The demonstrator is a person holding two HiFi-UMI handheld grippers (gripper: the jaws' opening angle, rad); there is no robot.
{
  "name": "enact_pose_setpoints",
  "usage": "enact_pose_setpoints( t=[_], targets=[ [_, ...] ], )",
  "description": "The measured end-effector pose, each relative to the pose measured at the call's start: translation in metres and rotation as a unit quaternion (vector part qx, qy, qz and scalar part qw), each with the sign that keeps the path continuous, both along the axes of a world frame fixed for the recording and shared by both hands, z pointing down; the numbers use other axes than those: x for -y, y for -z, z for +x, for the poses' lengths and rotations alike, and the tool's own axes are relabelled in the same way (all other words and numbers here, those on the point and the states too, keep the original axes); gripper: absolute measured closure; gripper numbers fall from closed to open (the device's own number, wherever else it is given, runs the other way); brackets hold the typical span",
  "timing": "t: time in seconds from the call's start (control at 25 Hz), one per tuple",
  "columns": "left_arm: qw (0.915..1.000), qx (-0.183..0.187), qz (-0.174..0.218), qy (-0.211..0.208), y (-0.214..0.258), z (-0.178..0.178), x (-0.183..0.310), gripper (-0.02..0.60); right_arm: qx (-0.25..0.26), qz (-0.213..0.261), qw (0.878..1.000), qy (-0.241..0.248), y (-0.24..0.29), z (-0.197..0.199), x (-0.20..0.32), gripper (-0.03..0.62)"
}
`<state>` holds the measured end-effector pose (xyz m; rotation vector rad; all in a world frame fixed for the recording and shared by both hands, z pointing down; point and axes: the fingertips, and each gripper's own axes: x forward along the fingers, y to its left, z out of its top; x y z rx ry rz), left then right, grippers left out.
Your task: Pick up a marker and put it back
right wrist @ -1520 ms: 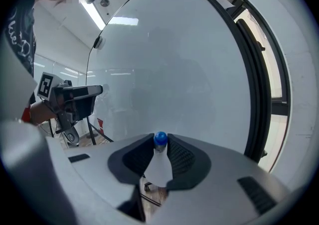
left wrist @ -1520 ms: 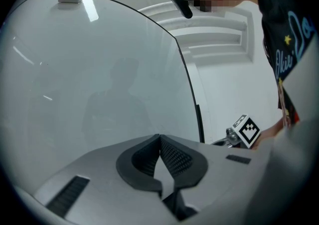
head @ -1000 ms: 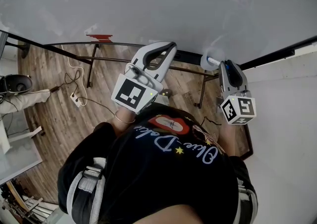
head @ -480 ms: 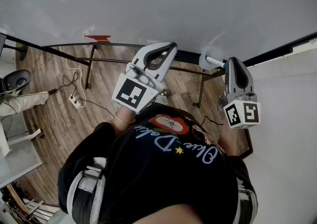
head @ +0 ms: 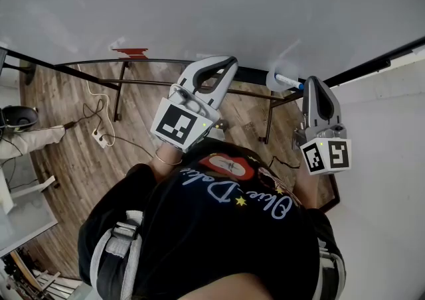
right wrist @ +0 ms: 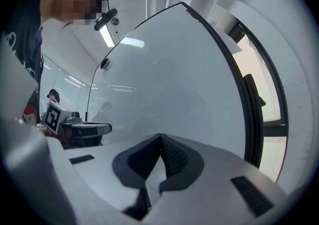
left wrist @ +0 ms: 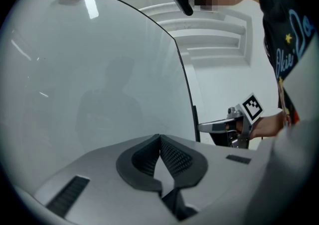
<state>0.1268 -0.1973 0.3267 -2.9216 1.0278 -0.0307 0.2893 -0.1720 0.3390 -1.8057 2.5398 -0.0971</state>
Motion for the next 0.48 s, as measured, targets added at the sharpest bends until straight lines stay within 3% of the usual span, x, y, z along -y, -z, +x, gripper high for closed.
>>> enact_pose_setpoints(
  t=[0.48],
  targets=[
    [1.0, 0.0, -0.001, -0.004, 0.0011, -0.0021, -0.0028, 0.578, -0.012, -0.002, 1.0, 0.002, 0.0071, -0.0043, -0.0036, 0.594]
  ],
)
